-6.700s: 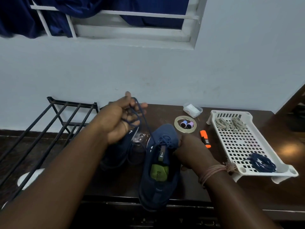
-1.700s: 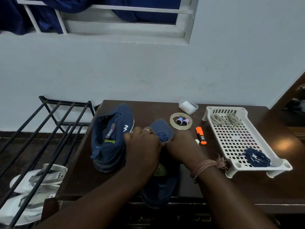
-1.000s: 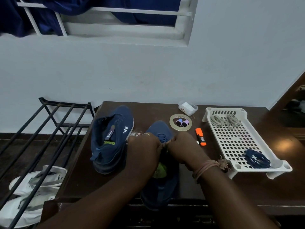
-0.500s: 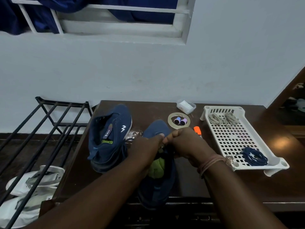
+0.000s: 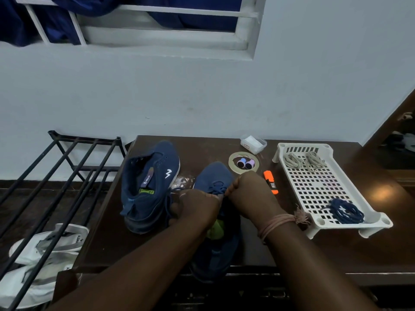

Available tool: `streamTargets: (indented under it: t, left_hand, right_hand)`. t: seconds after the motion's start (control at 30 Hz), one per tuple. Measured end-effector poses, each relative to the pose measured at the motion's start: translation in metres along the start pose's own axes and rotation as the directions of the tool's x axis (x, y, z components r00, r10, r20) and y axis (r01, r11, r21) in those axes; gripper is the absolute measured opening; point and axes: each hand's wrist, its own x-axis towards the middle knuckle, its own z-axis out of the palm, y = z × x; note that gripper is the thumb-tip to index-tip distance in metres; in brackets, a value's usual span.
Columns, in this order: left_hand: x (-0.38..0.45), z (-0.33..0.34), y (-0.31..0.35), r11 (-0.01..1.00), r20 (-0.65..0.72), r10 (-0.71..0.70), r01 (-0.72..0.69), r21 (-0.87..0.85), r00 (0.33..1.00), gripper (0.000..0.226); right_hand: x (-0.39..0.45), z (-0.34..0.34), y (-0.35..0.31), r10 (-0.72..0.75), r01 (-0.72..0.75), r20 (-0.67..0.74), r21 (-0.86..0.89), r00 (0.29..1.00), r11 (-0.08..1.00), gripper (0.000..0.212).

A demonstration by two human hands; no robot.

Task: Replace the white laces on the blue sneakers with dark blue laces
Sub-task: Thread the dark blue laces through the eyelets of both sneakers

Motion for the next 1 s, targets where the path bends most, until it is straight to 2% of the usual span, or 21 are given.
streamTargets:
  t: [0.07,0.1,0.13,0.23,0.3,0.33,0.4,0.43,0.47,0.5,0.53,0.57,0.6,0.63,0.67,0.7,0.77,0.83,0.9,0.97,1.0]
  left_hand:
    - [-0.003,-0.007,0.002,0.999,0.049,0.052,-0.051,-0.01,0.997,0.059]
    - [-0.004,-0.009,0.003,0.997,0.049,0.063,-0.061,-0.05,0.997,0.045]
    - [-0.005,-0.009,0.004,0.997,0.056,0.08,-0.08,0.011,0.995,0.034]
    - [-0.004,-0.014,0.005,0.992,0.084,0.117,-0.112,-0.062,0.99,0.029]
    - [-0.002,-0.016,0.006,0.994,0.076,0.085,-0.079,-0.07,0.993,0.032]
    - [-0.005,-0.019,0.008,0.99,0.01,0.097,-0.095,-0.102,0.995,0.031]
    - [-0.009,-0.028,0.013,0.984,-0.111,0.114,-0.128,-0.122,0.987,0.03]
    - [-0.012,-0.033,0.015,0.984,-0.187,0.114,-0.137,-0.115,0.976,0.029]
    - [-0.012,-0.04,0.016,0.976,-0.251,0.117,-0.157,-0.149,0.961,0.027]
    - [-0.011,-0.046,0.018,0.961,-0.269,0.119,-0.179,-0.21,0.956,0.024]
    - [-0.007,-0.05,0.018,0.94,-0.26,0.121,-0.195,-0.281,0.958,0.022]
    - [-0.005,-0.055,0.018,0.919,-0.242,0.126,-0.205,-0.337,0.962,0.022]
    - [-0.001,-0.058,0.018,0.895,-0.213,0.125,-0.203,-0.398,0.969,0.022]
    - [0.0,-0.061,0.018,0.879,-0.17,0.113,-0.179,-0.442,0.979,0.021]
    - [0.001,-0.063,0.016,0.867,-0.126,0.101,-0.149,-0.476,0.987,0.018]
    - [0.0,-0.065,0.017,0.864,-0.079,0.101,-0.127,-0.488,0.992,0.016]
    - [0.0,-0.069,0.015,0.884,-0.004,0.138,-0.125,-0.45,0.99,0.018]
    - [-0.003,-0.071,0.014,0.912,0.074,0.182,-0.14,-0.387,0.981,0.017]
    - [-0.006,-0.072,0.013,0.943,0.128,0.188,-0.142,-0.302,0.974,0.016]
    - [-0.009,-0.072,0.013,0.965,0.102,0.172,-0.147,-0.215,0.98,0.019]
    - [-0.008,-0.073,0.012,0.971,0.075,0.17,-0.154,-0.185,0.983,0.021]
  right_hand:
    - [0.001,-0.001,-0.002,-0.023,0.023,0.004,-0.061,1.0,0.998,0.019]
    - [0.002,0.0,-0.002,-0.034,0.035,0.015,-0.082,0.999,0.996,0.018]
    - [0.003,-0.001,-0.003,-0.045,0.049,0.041,-0.097,0.998,0.994,0.018]
    - [-0.001,-0.005,-0.008,-0.059,0.073,0.133,-0.105,0.989,0.992,0.018]
    - [-0.007,-0.01,-0.009,-0.078,0.081,0.091,-0.033,0.993,0.996,0.017]
    - [-0.008,-0.013,-0.008,-0.07,0.07,0.048,0.017,0.996,0.997,0.016]
    - [-0.011,-0.021,-0.01,-0.008,0.029,-0.08,0.266,0.997,0.963,0.014]
    - [-0.011,-0.026,-0.012,0.074,-0.008,-0.115,0.492,0.991,0.871,0.015]
    - [-0.011,-0.035,-0.015,0.153,-0.045,-0.071,0.765,0.986,0.642,0.018]
    - [-0.011,-0.046,-0.018,0.175,-0.07,0.018,0.951,0.984,0.301,0.021]
    - [-0.013,-0.057,-0.017,0.17,-0.066,0.06,0.997,0.984,0.028,0.024]
    - [-0.014,-0.066,-0.013,0.188,-0.037,0.047,0.998,0.981,-0.058,0.023]
    - [-0.015,-0.073,-0.008,0.229,-0.007,-0.012,0.997,0.973,0.079,0.021]
    - [-0.015,-0.075,-0.001,0.242,-0.001,-0.103,0.92,0.965,0.392,0.019]
    - [-0.016,-0.071,0.005,0.181,0.007,-0.189,0.71,0.965,0.704,0.018]
    - [-0.018,-0.066,0.008,0.082,0.023,-0.193,0.489,0.978,0.872,0.021]
    - [-0.02,-0.052,0.009,-0.029,0.011,0.067,0.254,0.997,0.967,0.037]
    - [-0.02,-0.046,0.004,-0.019,-0.024,0.244,0.174,0.97,0.984,0.045]
    - [-0.017,-0.052,0.004,-0.015,-0.016,0.124,0.25,0.992,0.968,0.04]
    - [-0.016,-0.063,0.005,0.045,0.021,-0.141,0.439,0.989,0.898,0.039]
    - [-0.016,-0.068,0.006,0.104,0.069,-0.264,0.573,0.959,0.817,0.039]
